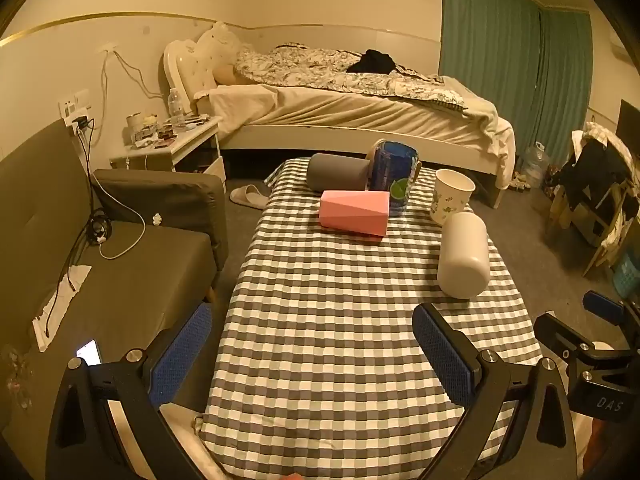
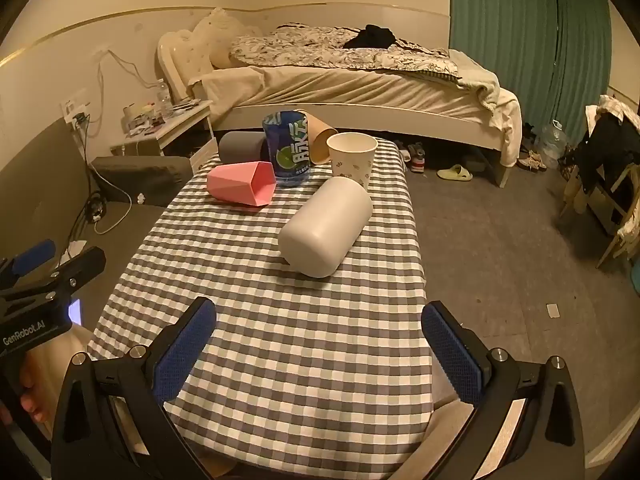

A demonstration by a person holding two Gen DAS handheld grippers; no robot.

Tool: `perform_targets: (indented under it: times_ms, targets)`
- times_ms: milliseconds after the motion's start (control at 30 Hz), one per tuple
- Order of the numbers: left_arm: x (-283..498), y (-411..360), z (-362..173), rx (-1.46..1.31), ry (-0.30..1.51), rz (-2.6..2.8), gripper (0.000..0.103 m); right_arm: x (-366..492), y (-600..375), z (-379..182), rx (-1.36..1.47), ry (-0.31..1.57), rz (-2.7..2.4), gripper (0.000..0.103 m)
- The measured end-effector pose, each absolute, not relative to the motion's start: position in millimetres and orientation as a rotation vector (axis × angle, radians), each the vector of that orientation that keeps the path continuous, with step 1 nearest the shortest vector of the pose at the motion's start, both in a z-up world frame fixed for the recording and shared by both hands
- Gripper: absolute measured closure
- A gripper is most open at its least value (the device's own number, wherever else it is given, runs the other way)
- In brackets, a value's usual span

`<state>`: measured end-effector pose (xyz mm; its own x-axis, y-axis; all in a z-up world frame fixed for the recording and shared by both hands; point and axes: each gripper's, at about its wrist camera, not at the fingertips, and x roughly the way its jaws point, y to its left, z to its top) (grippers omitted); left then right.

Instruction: Flip cup upside down

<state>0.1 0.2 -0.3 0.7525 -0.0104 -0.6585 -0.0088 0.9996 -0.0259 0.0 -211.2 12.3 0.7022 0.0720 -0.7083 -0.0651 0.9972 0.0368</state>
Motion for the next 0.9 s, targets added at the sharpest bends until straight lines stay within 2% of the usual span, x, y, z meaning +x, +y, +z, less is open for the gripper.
perform_targets:
  times_ms: [900]
  targets:
    - [-4.7,-3.2,0.5,-0.011,0.715,0.005,0.000,-3.1,-206.4,13.9,-0.004,0.792,0.080,0.000]
